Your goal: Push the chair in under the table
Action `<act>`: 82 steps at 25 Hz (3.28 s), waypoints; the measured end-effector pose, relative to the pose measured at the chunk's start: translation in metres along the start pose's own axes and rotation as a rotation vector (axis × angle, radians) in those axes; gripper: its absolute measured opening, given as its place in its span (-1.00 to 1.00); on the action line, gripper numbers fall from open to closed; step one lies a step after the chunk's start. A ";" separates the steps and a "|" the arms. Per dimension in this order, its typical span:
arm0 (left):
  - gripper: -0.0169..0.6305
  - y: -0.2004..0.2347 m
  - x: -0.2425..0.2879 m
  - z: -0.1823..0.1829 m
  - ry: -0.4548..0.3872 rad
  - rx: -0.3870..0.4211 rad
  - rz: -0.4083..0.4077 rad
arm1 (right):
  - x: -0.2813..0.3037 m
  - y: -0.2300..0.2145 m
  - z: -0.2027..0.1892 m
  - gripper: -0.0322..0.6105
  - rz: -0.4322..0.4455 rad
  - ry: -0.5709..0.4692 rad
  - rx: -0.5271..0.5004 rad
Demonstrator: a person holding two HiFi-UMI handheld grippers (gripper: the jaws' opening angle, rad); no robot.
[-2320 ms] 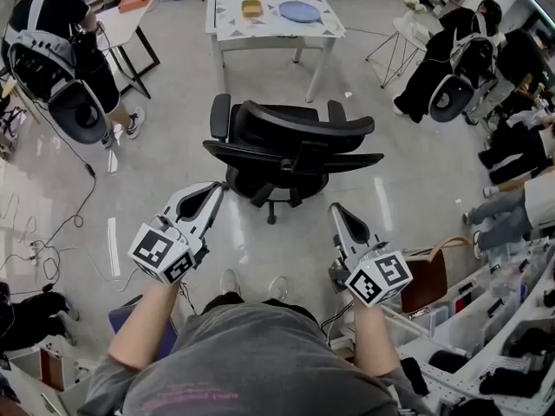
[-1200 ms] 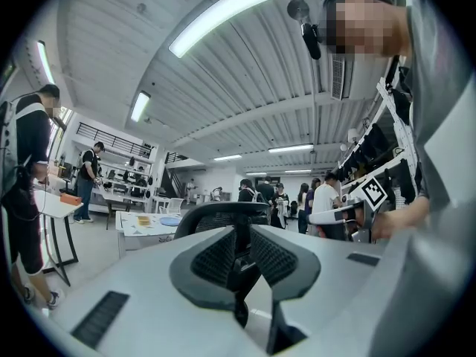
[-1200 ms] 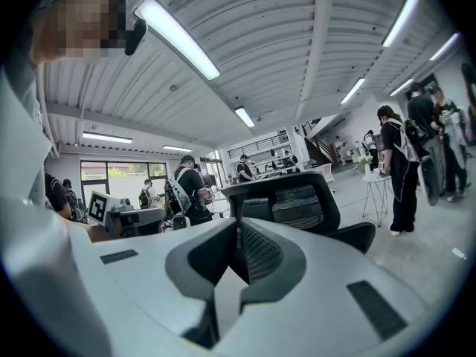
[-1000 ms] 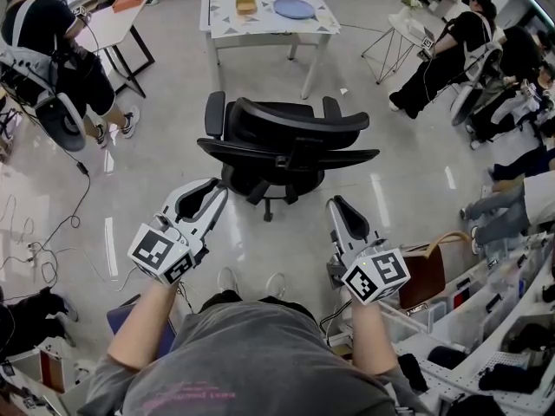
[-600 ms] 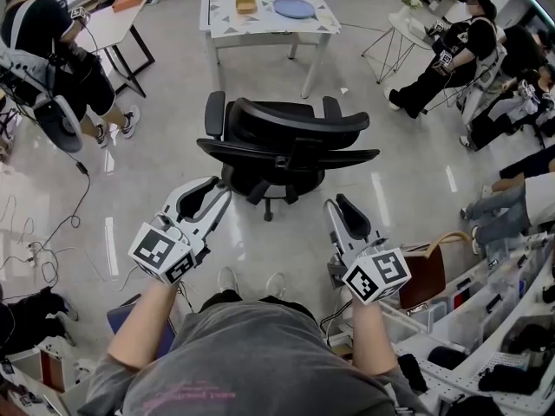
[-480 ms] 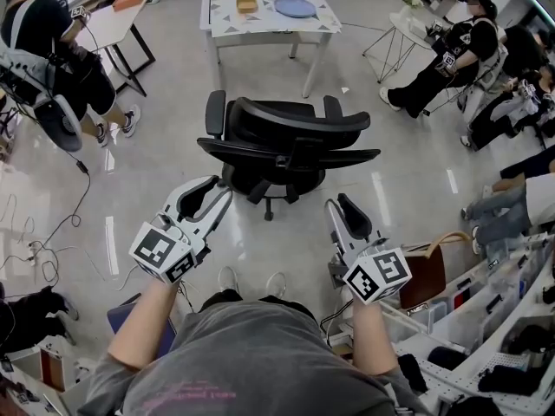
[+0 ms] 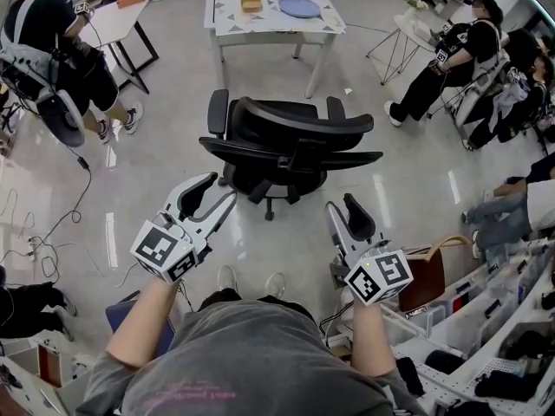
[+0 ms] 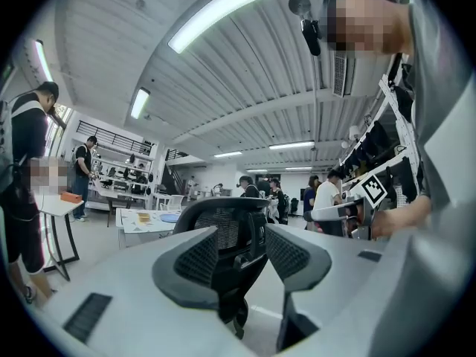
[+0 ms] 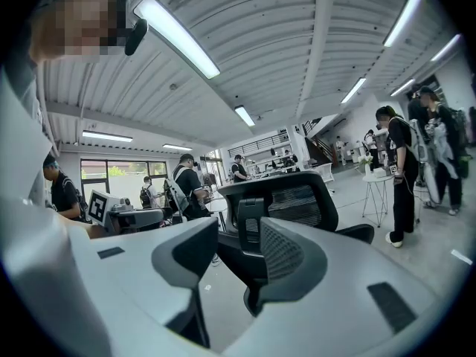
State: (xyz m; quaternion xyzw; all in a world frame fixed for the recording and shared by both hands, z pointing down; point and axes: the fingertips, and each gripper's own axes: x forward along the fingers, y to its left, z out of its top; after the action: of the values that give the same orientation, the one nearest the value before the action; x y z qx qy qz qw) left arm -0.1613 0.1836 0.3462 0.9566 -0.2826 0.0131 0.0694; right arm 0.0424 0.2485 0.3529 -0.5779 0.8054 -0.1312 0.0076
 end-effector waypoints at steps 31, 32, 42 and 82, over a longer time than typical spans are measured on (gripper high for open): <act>-0.15 -0.006 0.040 -0.024 0.126 0.123 0.154 | -0.013 -0.099 -0.003 -0.26 0.052 0.047 -0.117; -0.15 -0.002 0.044 -0.027 0.134 0.124 0.156 | -0.010 -0.103 -0.005 -0.26 0.051 0.056 -0.135; -0.15 0.051 0.076 -0.065 0.246 0.189 0.133 | 0.035 -0.135 -0.029 -0.26 0.063 0.176 -0.338; -0.28 0.126 0.135 -0.129 0.749 0.871 -0.109 | 0.131 -0.184 -0.100 -0.26 0.100 0.664 -1.151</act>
State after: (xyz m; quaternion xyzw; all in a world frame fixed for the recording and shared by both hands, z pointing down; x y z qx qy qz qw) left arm -0.1148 0.0245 0.4987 0.8403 -0.1575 0.4626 -0.2348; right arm 0.1530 0.0916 0.5078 -0.3807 0.7324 0.1493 -0.5443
